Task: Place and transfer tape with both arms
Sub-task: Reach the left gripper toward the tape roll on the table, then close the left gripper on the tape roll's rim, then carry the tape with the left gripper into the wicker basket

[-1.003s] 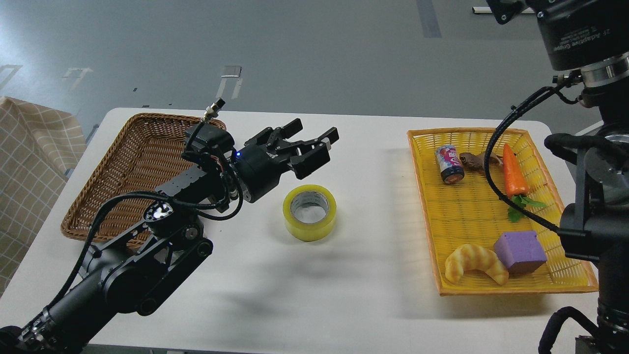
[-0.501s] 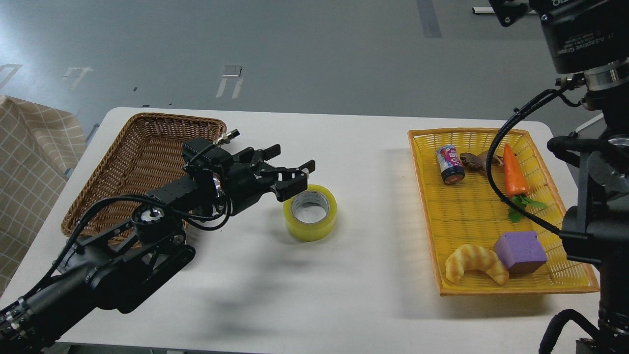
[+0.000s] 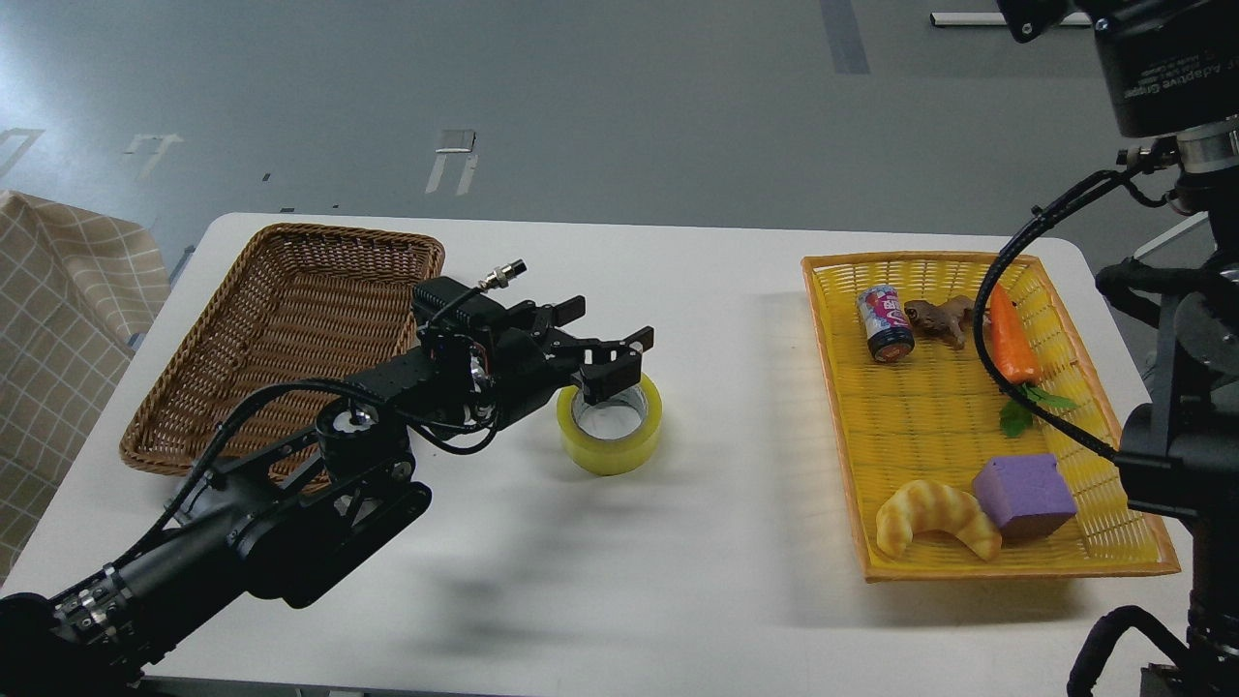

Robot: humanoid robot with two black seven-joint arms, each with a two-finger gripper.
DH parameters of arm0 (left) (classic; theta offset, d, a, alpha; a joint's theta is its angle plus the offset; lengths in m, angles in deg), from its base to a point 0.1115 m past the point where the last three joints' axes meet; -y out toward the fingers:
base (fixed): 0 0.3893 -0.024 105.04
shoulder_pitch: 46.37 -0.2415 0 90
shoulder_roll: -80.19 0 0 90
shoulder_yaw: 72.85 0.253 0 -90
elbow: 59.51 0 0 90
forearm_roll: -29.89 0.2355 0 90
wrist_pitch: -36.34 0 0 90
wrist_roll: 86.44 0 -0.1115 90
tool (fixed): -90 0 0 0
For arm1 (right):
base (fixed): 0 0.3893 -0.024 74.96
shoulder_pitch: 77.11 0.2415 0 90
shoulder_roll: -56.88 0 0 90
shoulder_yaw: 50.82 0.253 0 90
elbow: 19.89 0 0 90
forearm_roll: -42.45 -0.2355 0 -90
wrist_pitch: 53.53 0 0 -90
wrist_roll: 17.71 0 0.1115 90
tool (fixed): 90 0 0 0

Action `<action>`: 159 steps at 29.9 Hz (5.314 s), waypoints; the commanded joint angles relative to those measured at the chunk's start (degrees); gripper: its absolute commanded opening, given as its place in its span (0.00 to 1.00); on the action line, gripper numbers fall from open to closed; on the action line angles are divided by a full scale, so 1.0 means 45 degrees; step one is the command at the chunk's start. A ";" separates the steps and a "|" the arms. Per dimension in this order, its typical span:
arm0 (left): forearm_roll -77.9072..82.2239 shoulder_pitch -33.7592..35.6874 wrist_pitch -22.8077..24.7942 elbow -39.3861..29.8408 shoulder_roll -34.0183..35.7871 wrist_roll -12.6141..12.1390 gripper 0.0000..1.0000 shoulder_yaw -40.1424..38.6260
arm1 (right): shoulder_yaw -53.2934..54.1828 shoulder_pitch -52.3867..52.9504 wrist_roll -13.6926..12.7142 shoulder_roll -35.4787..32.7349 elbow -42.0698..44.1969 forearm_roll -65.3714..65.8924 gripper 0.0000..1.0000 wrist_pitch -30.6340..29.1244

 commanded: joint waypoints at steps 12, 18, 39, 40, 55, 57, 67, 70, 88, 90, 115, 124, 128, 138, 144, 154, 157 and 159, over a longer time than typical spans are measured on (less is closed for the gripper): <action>0.0000 0.0958 -0.0352 0.1258 0.0134 0.0182 0.98 0.1442 | 0.0161 -0.0007 -0.0015 -0.0106 0.0148 0.0020 1.00 0.0117; 0.0000 0.0919 -0.0822 0.1257 0.0193 0.0475 0.98 0.2069 | 0.0356 -0.0085 -0.0015 -0.0106 0.0148 0.0020 1.00 0.0117; 0.0000 0.0860 -0.0842 0.1765 0.0427 0.0534 0.98 0.2147 | 0.0766 -0.0418 -0.0034 -0.0106 0.0090 0.0020 1.00 0.0117; 0.0000 0.0860 -0.0842 0.1785 0.0408 0.0534 0.98 0.2147 | 0.0786 -0.0418 -0.0034 -0.0125 0.0090 0.0020 1.00 0.0117; 0.0000 0.0645 -0.1408 0.2488 0.0369 0.0553 0.98 0.2518 | 0.0806 -0.0632 -0.0034 -0.0106 0.0012 0.0000 1.00 0.0117; 0.0000 0.0645 -0.1408 0.2508 0.0369 0.0553 0.97 0.2518 | 0.0786 -0.0671 -0.0054 -0.0106 0.0012 0.0000 1.00 0.0117; 0.0000 0.0665 -0.1408 0.2547 0.0213 0.0573 0.88 0.2518 | 0.0806 -0.0750 -0.0034 -0.0106 0.0031 0.0001 1.00 0.0117; 0.0000 0.0704 -0.1408 0.2566 0.0212 0.0573 0.79 0.2654 | 0.0806 -0.0808 -0.0034 -0.0106 0.0012 0.0000 1.00 0.0117; 0.0000 0.0645 -0.1623 0.2566 0.0290 0.0436 0.34 0.2753 | 0.1079 -0.1121 -0.0054 -0.0106 0.0012 0.0000 1.00 0.0156; 0.0000 0.0664 -0.1623 0.2566 0.0329 0.0436 0.27 0.2753 | 0.1079 -0.1121 -0.0054 -0.0106 0.0012 0.0001 1.00 0.0253; -0.0062 0.1640 -0.1623 0.2351 0.0583 0.0417 0.05 0.2752 | 0.1060 -0.1062 -0.0093 -0.0028 0.0051 0.0020 1.00 0.0839; -0.0141 0.2676 -0.1604 0.2351 0.1383 0.0495 0.05 0.2733 | 0.1040 -0.1101 -0.0093 0.0031 0.0051 0.0001 1.00 0.0840; -0.0122 0.3007 -0.1526 0.2274 0.2260 0.0534 0.05 0.2733 | 0.1021 -0.1101 -0.0093 0.0031 0.0031 0.0020 1.00 0.0840; -0.0883 0.3595 -0.1467 0.2019 0.5835 0.0593 0.05 0.2733 | 0.0962 -0.1160 -0.0093 0.0050 0.0012 0.0020 1.00 0.0840; -0.1020 0.3380 -0.1564 0.2039 0.7457 0.0612 0.05 0.2772 | 0.0904 -0.1140 -0.0112 0.0050 -0.0027 0.0000 1.00 0.0840; -0.1879 0.1702 -0.2150 0.2273 0.8259 0.1627 0.05 0.2772 | 0.0884 -0.1179 -0.0132 0.0050 -0.0047 0.0000 1.00 0.0840; -0.1899 0.1194 -0.2422 0.2798 0.8045 0.1628 0.05 0.2753 | 0.0864 -0.1199 -0.0132 0.0050 -0.0067 0.0000 1.00 0.0859; -0.1880 0.1075 -0.2696 0.3014 0.8025 0.1647 0.05 0.2772 | 0.0864 -0.1218 -0.0132 0.0050 -0.0067 0.0001 1.00 0.0859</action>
